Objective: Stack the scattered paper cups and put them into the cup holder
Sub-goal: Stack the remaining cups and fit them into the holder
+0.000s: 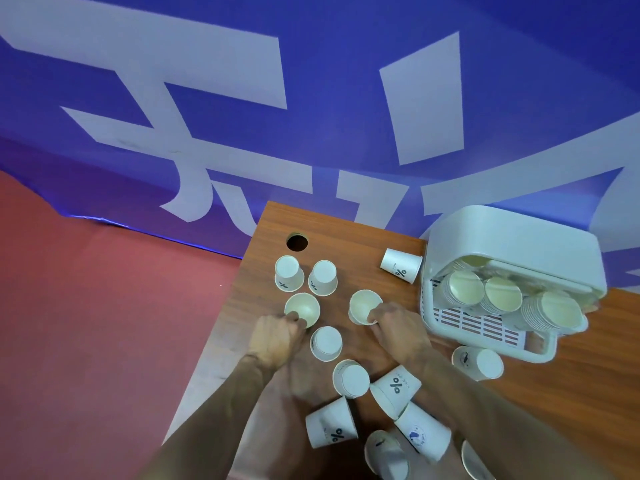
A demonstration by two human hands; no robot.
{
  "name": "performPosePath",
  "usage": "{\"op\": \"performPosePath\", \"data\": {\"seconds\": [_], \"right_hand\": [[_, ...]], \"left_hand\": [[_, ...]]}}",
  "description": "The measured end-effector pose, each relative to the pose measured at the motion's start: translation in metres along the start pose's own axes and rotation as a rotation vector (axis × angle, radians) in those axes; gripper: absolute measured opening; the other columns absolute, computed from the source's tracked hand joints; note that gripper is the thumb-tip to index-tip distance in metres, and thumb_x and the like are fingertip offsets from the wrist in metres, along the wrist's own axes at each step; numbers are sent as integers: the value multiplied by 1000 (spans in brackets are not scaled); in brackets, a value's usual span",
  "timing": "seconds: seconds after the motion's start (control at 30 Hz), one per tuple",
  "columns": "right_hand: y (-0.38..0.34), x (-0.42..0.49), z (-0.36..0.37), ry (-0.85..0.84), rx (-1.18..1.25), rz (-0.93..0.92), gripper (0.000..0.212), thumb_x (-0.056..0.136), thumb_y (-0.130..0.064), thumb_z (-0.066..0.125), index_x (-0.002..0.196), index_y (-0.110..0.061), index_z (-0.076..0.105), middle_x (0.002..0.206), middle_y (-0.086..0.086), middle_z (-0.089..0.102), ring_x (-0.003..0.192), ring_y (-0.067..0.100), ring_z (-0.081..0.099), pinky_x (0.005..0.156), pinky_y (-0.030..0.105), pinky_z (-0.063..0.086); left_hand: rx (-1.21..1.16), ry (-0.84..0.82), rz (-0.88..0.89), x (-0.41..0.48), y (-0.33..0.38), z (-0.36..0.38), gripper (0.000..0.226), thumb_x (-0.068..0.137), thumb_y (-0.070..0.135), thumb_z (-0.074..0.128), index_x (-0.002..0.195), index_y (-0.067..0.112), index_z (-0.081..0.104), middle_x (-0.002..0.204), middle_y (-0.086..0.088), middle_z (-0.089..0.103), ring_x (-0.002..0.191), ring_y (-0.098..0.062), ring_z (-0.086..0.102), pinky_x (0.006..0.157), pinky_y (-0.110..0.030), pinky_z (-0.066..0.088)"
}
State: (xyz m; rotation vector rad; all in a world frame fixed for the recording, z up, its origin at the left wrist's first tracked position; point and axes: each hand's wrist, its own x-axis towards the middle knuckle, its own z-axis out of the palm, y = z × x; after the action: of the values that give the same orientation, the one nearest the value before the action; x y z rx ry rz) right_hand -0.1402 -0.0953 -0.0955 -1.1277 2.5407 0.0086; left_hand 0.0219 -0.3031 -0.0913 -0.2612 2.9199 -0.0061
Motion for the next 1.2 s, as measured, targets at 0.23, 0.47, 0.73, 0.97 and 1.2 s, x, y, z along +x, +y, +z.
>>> {"op": "performPosePath", "data": {"seconds": [0.23,0.47,0.73,0.97,1.2], "right_hand": [[-2,-5,-5,38,-30,-54,22,99,-28,52,113,-28,68,111,-9,64,108,13,56,73,30,51],[11,-29,-15,116,65,-46,22,96,-25,54,111,-27,69,108,-9,66,105,13,56,76,32,52],[55,-79,-29,241,161,-14,19,96,-26,56,107,-27,71,108,-9,67,103,14,59,73,32,50],[110,-123,-57,317,178,40,19,96,-28,53,107,-29,69,107,-10,66,105,16,58,74,35,52],[163,-157,-79,359,168,124,17,97,-34,53,103,-30,68,101,-13,66,99,13,57,69,31,46]], "left_hand": [[-86,100,0,2,4,-13,26,62,19,84,56,18,59,54,0,52,38,-25,51,36,-21,29],[-90,192,0,10,22,-39,27,69,16,77,56,17,54,54,-1,46,35,-28,45,37,-21,25],[-40,256,88,19,89,-87,24,75,21,77,59,18,59,56,0,50,38,-26,49,35,-23,29],[20,233,202,36,153,-118,18,68,18,81,65,19,63,61,1,55,40,-27,52,38,-25,28],[50,301,236,51,207,-144,27,59,26,86,60,22,59,56,4,53,36,-22,49,38,-20,18]]}}
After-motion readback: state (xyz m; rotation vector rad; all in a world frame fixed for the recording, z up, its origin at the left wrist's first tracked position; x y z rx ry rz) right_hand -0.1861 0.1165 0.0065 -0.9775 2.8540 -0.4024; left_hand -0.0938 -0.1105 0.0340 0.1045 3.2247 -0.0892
